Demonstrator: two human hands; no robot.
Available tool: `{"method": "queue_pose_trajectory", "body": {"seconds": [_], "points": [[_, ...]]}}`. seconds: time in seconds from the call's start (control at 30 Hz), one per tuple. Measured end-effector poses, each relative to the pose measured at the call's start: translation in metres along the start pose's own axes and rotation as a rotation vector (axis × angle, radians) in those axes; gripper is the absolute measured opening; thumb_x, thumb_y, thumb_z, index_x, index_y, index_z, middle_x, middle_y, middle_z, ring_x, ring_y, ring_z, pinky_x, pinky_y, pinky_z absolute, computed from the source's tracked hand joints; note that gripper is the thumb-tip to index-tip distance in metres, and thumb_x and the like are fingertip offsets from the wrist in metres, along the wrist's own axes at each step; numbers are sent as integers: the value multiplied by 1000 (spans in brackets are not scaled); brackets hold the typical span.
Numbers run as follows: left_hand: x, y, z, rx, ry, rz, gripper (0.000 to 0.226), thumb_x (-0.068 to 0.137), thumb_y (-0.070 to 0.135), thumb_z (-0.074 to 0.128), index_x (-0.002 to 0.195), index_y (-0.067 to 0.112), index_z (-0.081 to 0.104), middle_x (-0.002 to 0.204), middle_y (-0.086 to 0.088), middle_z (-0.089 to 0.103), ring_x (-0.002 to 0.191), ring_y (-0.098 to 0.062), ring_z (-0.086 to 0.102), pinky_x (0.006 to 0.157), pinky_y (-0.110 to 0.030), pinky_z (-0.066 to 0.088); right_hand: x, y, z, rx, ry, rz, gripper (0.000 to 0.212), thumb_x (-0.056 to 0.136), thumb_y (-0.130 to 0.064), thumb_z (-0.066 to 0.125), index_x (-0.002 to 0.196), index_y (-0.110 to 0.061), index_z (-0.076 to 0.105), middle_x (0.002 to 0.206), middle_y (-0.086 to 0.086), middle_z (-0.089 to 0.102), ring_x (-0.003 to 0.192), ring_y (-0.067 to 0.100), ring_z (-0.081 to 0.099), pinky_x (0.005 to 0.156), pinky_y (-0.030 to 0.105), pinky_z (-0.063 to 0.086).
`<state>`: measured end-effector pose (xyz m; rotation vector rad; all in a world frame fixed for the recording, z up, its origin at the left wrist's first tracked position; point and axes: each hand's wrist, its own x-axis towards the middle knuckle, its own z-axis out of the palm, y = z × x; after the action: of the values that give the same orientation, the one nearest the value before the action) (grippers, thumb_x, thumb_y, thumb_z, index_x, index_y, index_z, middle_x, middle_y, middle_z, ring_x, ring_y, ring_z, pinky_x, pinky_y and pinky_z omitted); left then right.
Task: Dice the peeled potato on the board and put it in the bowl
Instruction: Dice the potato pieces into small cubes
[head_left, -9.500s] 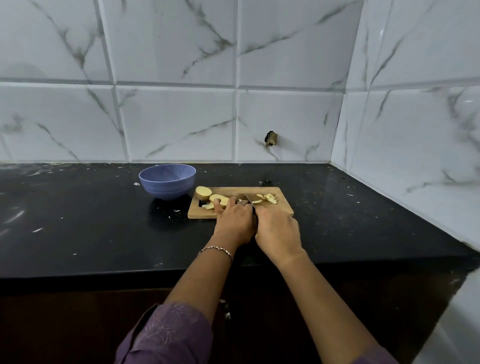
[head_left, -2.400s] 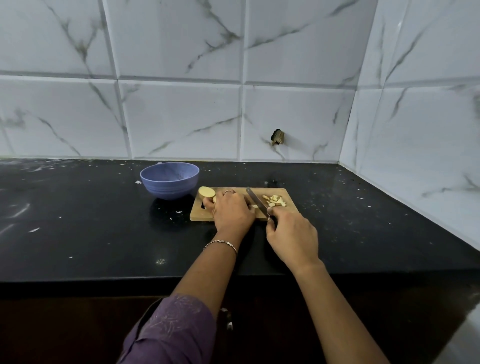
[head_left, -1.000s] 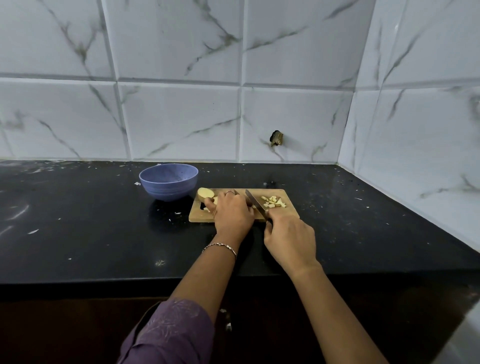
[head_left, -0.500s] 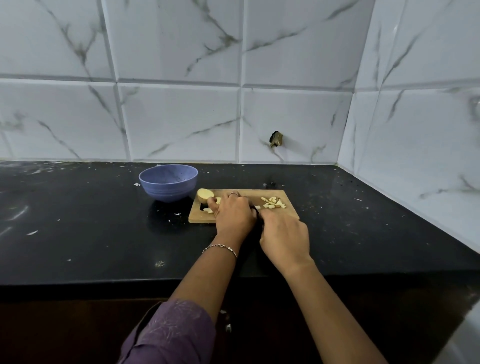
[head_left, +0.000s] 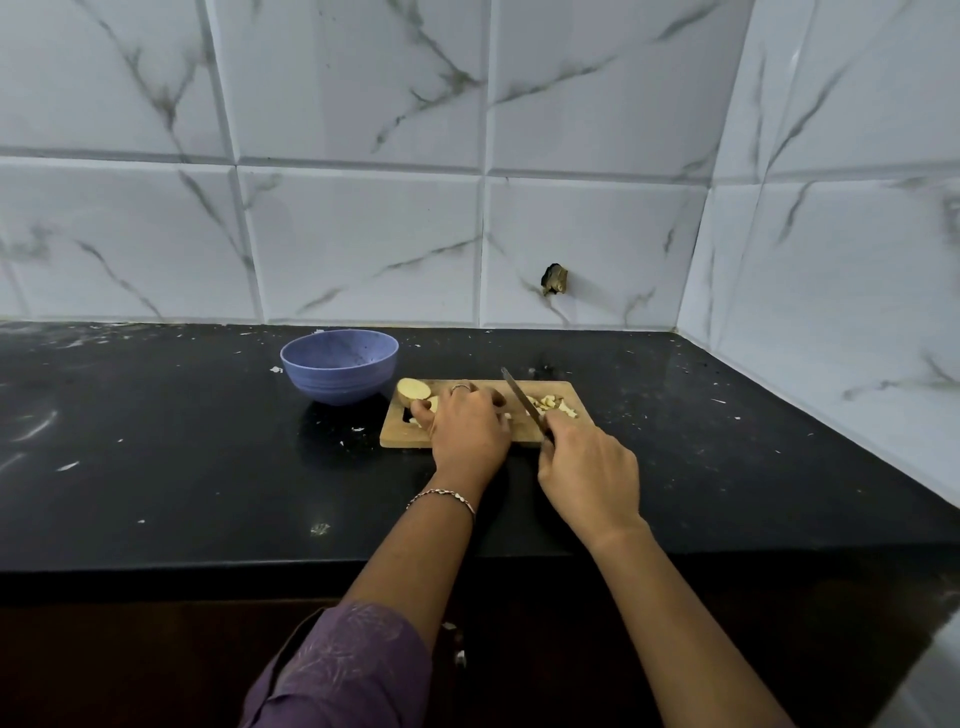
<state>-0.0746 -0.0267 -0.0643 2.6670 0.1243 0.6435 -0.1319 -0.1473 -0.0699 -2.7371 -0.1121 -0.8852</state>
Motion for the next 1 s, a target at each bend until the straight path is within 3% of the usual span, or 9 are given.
{"method": "queue_pose_trajectory", "body": {"seconds": [0.3, 0.47, 0.6, 0.77, 1.0], "points": [[-3, -3, -3, -74, 69, -95, 25, 93, 27, 54, 117, 29, 61, 120, 1, 61, 123, -21, 47, 106, -52, 18, -12, -3, -5, 63, -32, -71, 14, 97, -29, 55, 109, -30, 61, 95, -10, 67, 82, 10, 65, 64, 23, 44], [-5, -5, -4, -36, 94, -134, 26, 92, 29, 55, 118, 28, 60, 121, -1, 58, 121, -22, 46, 103, -49, 26, -8, -2, -2, -8, -40, -112, 17, 97, -24, 52, 111, -29, 62, 96, -10, 68, 81, 12, 65, 66, 30, 53], [-7, -7, -9, -23, 133, -143, 28, 91, 24, 59, 118, 32, 60, 125, 1, 54, 123, -21, 42, 103, -46, 24, 0, 3, 0, -70, -38, -64, 17, 97, -19, 50, 108, -26, 62, 95, -7, 67, 82, 16, 63, 61, 29, 43], [-9, -9, -10, 19, 105, -187, 22, 90, 35, 59, 110, 29, 66, 125, -3, 53, 124, -24, 39, 101, -45, 23, 8, 2, 3, -96, -41, 19, 17, 96, -16, 51, 105, -26, 62, 85, -6, 63, 79, 17, 62, 58, 29, 35], [-9, -7, -4, 159, 46, -140, 43, 83, 54, 53, 108, 22, 69, 123, -7, 52, 119, -27, 39, 95, -46, 26, 1, -3, 5, 14, 49, 39, 21, 99, -27, 50, 117, -28, 60, 88, -4, 65, 79, 19, 64, 57, 29, 33]]}}
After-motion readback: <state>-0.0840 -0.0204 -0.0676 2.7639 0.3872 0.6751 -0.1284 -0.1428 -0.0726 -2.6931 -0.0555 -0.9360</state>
